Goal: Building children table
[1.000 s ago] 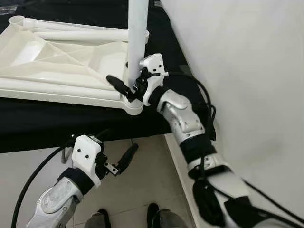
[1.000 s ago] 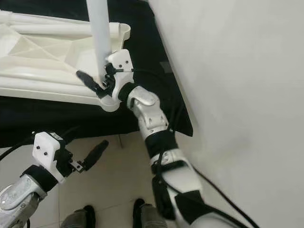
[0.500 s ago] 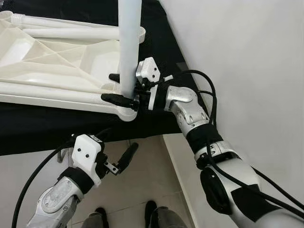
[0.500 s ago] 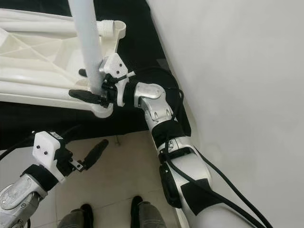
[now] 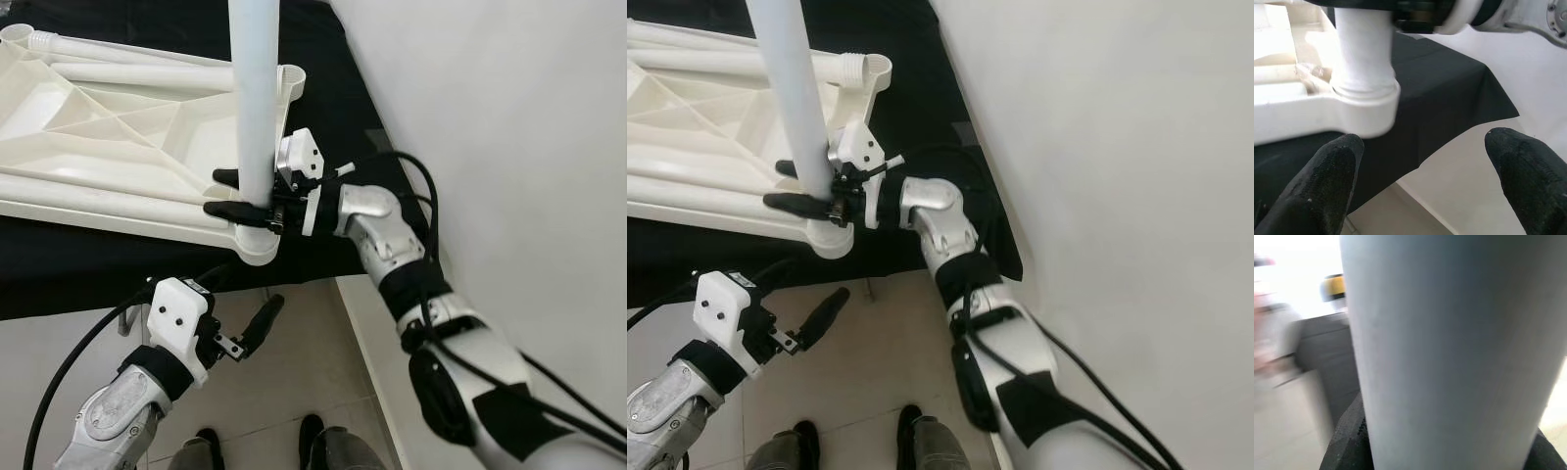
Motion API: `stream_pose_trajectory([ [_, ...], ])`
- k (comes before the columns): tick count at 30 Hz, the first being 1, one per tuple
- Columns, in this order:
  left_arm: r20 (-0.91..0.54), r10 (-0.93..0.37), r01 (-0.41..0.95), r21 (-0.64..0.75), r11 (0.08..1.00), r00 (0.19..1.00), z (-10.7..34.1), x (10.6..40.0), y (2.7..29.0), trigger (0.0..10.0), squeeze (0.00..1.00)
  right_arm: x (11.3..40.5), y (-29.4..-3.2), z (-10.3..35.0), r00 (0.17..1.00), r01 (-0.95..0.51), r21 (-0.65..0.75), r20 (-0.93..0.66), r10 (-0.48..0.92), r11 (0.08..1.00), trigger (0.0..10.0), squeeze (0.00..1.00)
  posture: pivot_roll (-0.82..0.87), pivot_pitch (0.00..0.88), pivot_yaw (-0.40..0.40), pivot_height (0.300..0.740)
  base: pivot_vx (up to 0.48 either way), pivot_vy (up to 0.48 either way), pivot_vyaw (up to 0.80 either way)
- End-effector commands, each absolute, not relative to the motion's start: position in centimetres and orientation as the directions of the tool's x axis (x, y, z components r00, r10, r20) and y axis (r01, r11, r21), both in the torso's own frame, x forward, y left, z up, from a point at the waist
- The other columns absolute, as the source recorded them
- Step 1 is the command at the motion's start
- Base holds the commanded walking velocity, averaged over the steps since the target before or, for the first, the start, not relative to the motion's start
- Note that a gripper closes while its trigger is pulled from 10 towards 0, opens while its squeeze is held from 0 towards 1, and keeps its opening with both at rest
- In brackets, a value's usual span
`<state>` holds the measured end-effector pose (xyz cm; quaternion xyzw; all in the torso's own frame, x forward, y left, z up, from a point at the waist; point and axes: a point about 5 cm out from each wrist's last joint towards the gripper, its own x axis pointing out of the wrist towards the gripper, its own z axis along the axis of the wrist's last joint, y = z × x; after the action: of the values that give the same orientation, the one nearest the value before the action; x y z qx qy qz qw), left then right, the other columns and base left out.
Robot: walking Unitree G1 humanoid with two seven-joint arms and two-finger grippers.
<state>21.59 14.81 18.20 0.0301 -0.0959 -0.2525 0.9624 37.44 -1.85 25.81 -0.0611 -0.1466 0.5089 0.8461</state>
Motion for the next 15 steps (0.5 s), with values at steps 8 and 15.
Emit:
stream_pose_trajectory([
  [8, 0.151, -0.517, 0.508, 0.097, 0.856, 0.843, 17.9, 21.4, 14.5, 10.0, 0.0, 34.6, -1.4, 18.0, 0.845, -0.528, -0.119, 0.022, 0.534, 0.841, 0.0, 0.0, 0.12, 0.308, -0.13, 0.74, 0.0, 0.0, 0.0],
  [15, 0.161, -0.519, 0.509, 0.104, 0.855, 0.839, 18.1, 21.7, 14.4, 10.0, 0.0, 36.1, -0.3, 19.7, 0.826, -0.55, -0.124, 0.061, 0.56, 0.826, 0.0, 0.0, 0.13, 0.296, -0.135, 0.74, 0.0, 0.0, 0.0],
])
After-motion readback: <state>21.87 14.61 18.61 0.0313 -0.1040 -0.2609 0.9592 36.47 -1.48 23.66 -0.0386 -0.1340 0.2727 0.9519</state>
